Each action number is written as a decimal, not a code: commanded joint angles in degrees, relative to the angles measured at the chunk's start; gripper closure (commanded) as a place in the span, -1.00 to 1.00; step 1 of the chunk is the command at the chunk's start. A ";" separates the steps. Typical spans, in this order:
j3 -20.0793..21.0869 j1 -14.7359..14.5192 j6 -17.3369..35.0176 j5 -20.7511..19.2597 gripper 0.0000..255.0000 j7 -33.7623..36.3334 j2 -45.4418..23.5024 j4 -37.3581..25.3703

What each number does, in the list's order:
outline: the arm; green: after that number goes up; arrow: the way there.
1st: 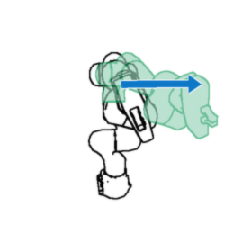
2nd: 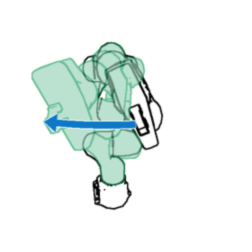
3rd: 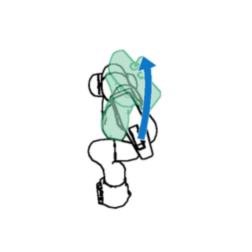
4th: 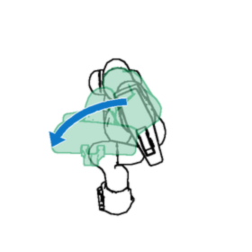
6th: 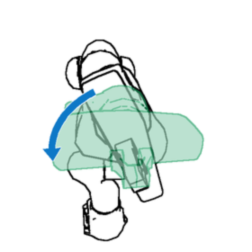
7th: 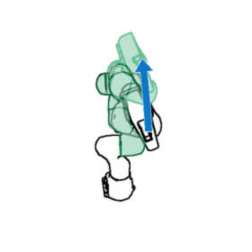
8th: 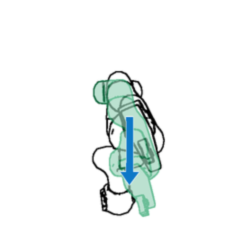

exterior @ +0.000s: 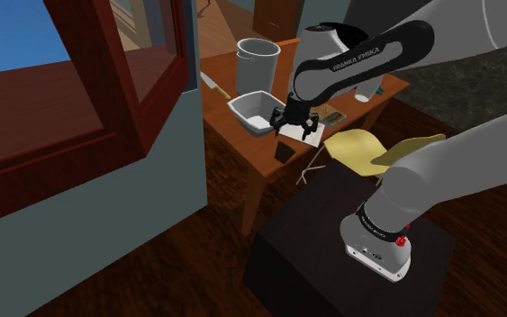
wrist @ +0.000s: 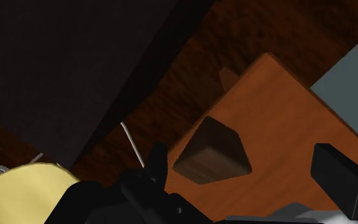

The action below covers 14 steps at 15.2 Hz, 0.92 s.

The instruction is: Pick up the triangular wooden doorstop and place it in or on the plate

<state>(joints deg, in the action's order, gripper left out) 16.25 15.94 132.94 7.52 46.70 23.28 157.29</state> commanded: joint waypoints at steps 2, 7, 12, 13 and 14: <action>2.98 4.45 8.45 -3.18 -1.00 10.74 -7.06 0.01; 5.02 8.58 15.64 -8.61 -1.00 20.23 -13.97 -0.15; 5.52 10.23 21.11 -13.26 -1.00 23.53 -19.45 0.24; 5.49 10.20 21.11 -13.27 -1.00 23.54 -19.45 0.24; 5.48 10.19 21.11 -13.26 -1.00 23.53 -19.45 0.24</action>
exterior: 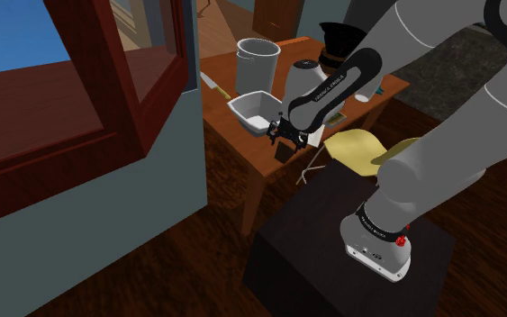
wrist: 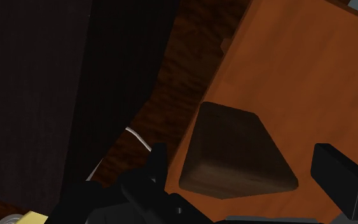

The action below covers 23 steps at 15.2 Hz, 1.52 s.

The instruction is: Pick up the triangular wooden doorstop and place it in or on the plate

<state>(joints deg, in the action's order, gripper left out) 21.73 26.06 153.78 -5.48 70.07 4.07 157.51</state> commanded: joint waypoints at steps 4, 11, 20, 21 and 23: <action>0.00 0.07 0.28 -0.27 -1.00 0.17 -0.24 0.02; -0.01 0.09 0.28 -0.29 1.00 0.17 -0.27 0.00; -0.30 -0.89 -3.62 3.31 1.00 -2.58 3.75 -0.20; -0.43 -1.15 -4.61 4.01 1.00 -3.12 4.70 -0.31; -0.72 -1.61 -6.61 5.21 1.00 -4.09 6.54 -0.57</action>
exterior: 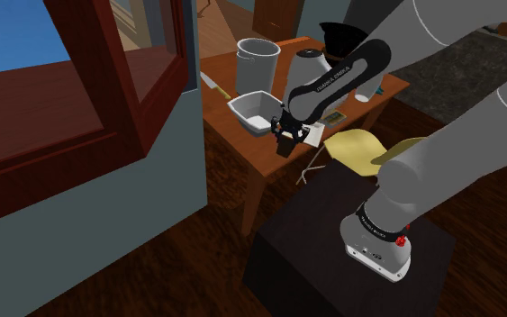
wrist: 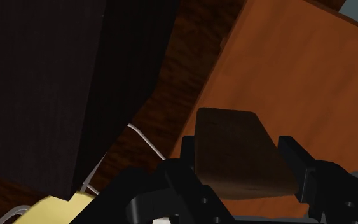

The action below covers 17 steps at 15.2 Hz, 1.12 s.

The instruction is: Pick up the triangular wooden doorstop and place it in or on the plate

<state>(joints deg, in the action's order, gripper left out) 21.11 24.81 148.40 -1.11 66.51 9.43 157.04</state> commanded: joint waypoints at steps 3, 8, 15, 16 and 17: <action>-0.57 -0.97 -4.23 2.26 1.00 -1.71 3.78 -0.62; -1.37 -1.78 -9.22 3.85 1.00 -3.16 7.72 -1.80; -5.40 1.64 -11.70 1.57 1.00 -8.58 6.21 -5.91; -6.27 2.48 -11.82 0.94 1.00 -9.76 5.31 -6.95; -7.12 3.29 -11.97 0.35 1.00 -10.91 4.38 -8.06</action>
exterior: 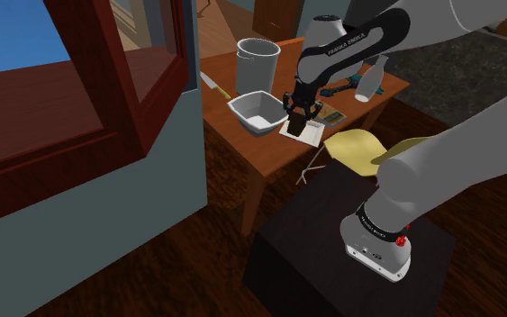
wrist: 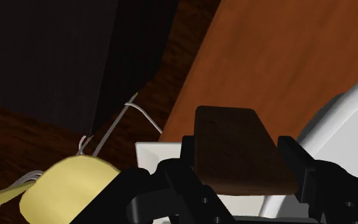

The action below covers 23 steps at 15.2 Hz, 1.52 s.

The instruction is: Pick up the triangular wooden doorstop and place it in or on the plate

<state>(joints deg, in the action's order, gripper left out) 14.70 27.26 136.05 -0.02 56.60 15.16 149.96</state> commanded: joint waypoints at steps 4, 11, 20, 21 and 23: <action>-3.85 3.77 -0.43 -2.71 1.00 -5.47 -5.46 -6.04; -6.92 6.68 0.52 -4.64 1.00 -9.90 -12.38 -12.17; -7.02 6.80 7.65 -6.61 1.00 -8.18 -17.79 -10.33; -7.06 6.80 8.43 -6.89 1.00 -7.95 -18.45 -10.19; -7.15 6.79 9.98 -7.47 1.00 -7.47 -19.80 -9.96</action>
<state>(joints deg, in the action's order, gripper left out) 7.54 34.11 145.15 -7.14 48.74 -3.83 139.95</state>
